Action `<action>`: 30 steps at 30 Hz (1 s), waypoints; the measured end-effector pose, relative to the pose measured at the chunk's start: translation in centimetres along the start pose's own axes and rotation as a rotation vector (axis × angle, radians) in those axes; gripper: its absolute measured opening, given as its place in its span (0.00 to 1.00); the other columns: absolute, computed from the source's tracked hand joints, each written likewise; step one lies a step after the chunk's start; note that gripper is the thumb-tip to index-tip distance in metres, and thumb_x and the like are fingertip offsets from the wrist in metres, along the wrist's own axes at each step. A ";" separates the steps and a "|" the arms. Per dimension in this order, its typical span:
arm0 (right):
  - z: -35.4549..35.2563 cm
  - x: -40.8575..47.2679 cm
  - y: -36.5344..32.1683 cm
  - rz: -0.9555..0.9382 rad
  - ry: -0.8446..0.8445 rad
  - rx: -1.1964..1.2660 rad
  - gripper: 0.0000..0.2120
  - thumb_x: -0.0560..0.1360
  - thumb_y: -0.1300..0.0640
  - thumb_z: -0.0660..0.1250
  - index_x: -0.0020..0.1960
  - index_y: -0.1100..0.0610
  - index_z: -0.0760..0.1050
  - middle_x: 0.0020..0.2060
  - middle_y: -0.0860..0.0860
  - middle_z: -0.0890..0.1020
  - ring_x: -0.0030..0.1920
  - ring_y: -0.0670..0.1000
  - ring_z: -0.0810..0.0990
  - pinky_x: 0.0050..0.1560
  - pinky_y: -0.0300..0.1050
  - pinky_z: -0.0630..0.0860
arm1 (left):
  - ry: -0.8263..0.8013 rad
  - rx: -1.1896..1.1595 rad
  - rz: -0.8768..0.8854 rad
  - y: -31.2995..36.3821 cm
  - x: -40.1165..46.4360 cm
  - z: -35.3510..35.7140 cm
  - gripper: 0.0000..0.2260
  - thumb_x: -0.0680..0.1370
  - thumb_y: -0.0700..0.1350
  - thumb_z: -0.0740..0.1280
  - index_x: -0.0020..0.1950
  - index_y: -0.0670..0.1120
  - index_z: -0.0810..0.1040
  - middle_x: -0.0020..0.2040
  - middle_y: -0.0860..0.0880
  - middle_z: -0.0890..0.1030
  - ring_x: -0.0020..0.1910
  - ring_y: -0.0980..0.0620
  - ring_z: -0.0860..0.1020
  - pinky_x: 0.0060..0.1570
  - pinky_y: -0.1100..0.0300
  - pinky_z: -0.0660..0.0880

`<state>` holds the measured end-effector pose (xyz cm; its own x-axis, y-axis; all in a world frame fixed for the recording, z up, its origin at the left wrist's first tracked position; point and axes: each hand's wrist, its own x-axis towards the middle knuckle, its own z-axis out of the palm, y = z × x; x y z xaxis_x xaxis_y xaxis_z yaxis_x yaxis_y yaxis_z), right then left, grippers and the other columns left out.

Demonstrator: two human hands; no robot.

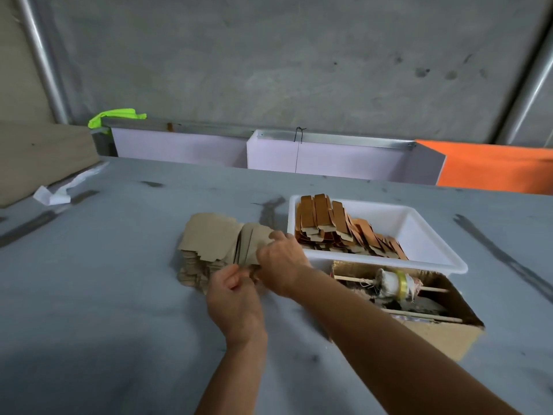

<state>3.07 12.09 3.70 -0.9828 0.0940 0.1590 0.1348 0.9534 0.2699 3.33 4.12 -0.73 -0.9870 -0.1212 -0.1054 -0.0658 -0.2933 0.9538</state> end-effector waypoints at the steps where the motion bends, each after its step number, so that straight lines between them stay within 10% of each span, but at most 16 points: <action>1: 0.3 0.0 -0.4 -0.010 -0.005 -0.053 0.11 0.78 0.54 0.61 0.56 0.58 0.75 0.54 0.54 0.79 0.62 0.56 0.69 0.61 0.49 0.66 | 0.011 0.006 0.012 0.1 0.1 -0.3 0.10 0.74 0.33 0.66 0.46 0.48 0.76 0.46 0.44 0.82 0.48 0.43 0.81 0.54 0.46 0.77; 18: 1.3 -1.7 -1.4 0.014 0.172 0.056 0.04 0.74 0.63 0.62 0.46 0.58 0.75 0.41 0.56 0.81 0.46 0.57 0.77 0.53 0.48 0.65 | -0.002 -0.009 0.030 0.6 0.1 -2.5 0.14 0.73 0.32 0.68 0.40 0.53 0.75 0.39 0.48 0.80 0.41 0.44 0.80 0.47 0.49 0.78; 24: -1.2 -3.4 -1.2 0.130 0.561 0.136 0.13 0.50 0.68 0.76 0.28 0.58 0.74 0.21 0.52 0.75 0.25 0.52 0.75 0.33 0.40 0.72 | -0.011 -0.011 0.040 0.0 0.1 -2.7 0.14 0.73 0.32 0.68 0.41 0.53 0.75 0.38 0.49 0.80 0.39 0.46 0.79 0.50 0.46 0.77; 30: -4.4 -6.6 1.5 0.366 0.820 0.489 0.04 0.67 0.64 0.70 0.34 0.59 0.80 0.28 0.52 0.80 0.32 0.55 0.76 0.34 0.40 0.67 | -0.111 0.079 0.196 1.3 -0.4 -2.8 0.17 0.70 0.39 0.75 0.57 0.47 0.76 0.54 0.45 0.79 0.47 0.53 0.78 0.53 0.56 0.74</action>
<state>10.31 11.61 7.20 -0.4778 0.3532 0.8044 0.1631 0.9354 -0.3138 4.03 1.15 -0.25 -0.9918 -0.0618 0.1119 0.1221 -0.1985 0.9725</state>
